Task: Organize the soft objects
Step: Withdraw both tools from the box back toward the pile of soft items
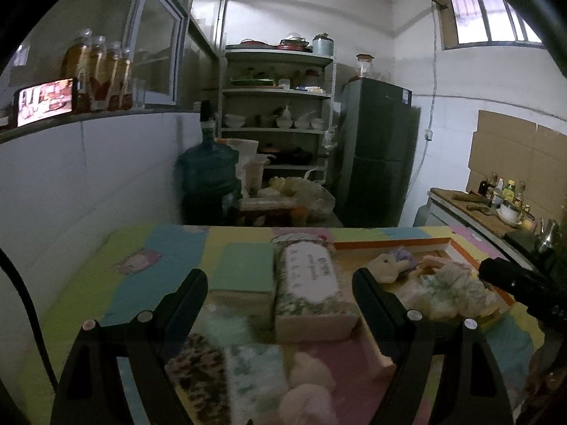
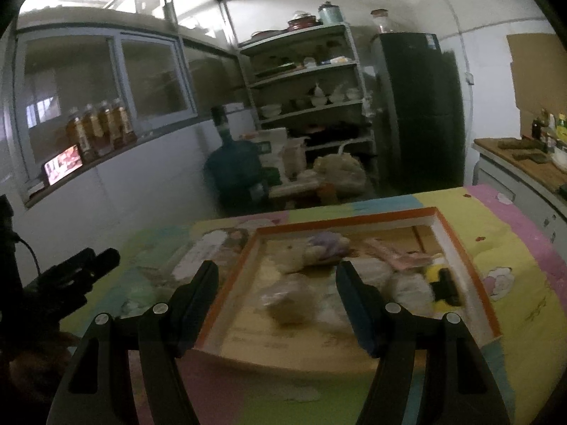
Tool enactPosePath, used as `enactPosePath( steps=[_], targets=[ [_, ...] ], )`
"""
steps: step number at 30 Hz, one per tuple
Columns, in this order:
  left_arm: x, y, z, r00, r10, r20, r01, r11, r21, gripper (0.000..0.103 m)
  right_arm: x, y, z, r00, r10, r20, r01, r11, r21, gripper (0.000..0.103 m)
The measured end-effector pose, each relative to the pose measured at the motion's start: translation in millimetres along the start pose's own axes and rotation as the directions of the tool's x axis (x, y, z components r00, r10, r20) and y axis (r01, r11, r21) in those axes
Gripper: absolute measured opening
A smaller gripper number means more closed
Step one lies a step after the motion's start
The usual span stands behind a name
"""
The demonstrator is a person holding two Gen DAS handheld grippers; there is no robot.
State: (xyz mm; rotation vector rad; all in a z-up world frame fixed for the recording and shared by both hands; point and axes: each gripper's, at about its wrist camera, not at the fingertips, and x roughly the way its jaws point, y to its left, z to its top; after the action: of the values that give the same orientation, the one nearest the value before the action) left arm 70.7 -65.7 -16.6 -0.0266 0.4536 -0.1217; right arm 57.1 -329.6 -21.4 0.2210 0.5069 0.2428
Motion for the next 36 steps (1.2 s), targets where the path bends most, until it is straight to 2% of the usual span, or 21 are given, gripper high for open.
enactPosePath(
  steps=[8,18,36],
  targets=[
    [-11,35,-9,1.0,0.02,-0.014,-0.02,1.0,-0.015,0.084,1,47,-7,0.999,0.034,-0.007,-0.034,0.999,-0.03,0.07],
    [-21,68,-21,0.999,0.03,-0.023,-0.031,0.999,-0.037,0.084,7,85,-13,0.998,0.049,-0.025,-0.05,0.997,-0.053,0.07],
    [-31,126,-42,0.999,0.033,-0.035,-0.037,0.991,-0.128,0.084,24,122,-31,0.994,0.063,-0.089,-0.07,0.995,-0.078,0.071]
  ],
)
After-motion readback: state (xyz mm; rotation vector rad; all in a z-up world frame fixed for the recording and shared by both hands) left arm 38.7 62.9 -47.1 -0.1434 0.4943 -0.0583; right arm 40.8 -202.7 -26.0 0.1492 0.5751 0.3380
